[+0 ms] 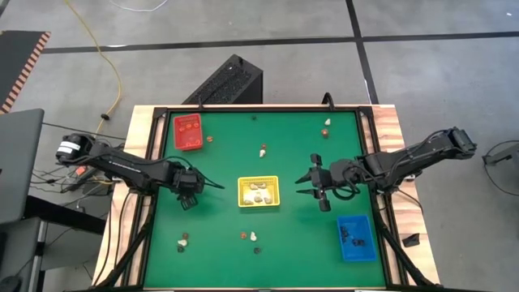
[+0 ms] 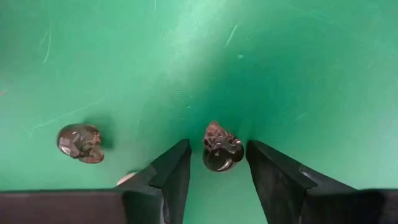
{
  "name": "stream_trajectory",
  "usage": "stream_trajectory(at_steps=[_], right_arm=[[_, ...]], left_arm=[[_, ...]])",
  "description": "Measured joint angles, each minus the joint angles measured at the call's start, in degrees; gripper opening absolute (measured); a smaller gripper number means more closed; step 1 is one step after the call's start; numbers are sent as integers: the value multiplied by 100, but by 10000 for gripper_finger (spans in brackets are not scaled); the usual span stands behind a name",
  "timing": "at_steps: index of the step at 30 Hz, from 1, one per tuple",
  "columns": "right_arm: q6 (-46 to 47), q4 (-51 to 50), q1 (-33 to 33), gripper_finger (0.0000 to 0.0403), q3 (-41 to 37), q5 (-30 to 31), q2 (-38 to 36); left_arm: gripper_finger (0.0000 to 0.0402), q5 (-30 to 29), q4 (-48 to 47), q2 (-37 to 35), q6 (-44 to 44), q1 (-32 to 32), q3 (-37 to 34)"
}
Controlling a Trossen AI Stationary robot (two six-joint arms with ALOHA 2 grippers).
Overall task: Sort Halloween decoration
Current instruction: Put the black skull toy into the blue bin
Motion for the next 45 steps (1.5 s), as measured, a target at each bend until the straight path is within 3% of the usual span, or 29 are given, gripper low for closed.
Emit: stream_trajectory(at_steps=[7, 13, 24, 27, 34, 41, 45], right_arm=[[168, 4, 1, 164, 1, 0, 0], [379, -66, 16, 164, 5, -1, 0], [603, -199, 14, 164, 5, -2, 0], [614, -197, 14, 164, 5, -2, 0], [614, -195, 14, 164, 5, -2, 0], [693, -196, 14, 164, 5, -4, 0], [708, -197, 14, 164, 5, -7, 0]], left_arm=[[94, -374, 19, -142, 235, 11, -15], [57, -276, 45, -149, 409, 35, 0], [24, -9, 143, -306, 542, 31, 7], [24, -80, 144, -492, 241, 27, 4], [76, 38, 130, -936, -617, 28, 4], [162, 603, -287, -951, -551, 11, 4], [194, 532, -335, -887, -451, 9, 5]])
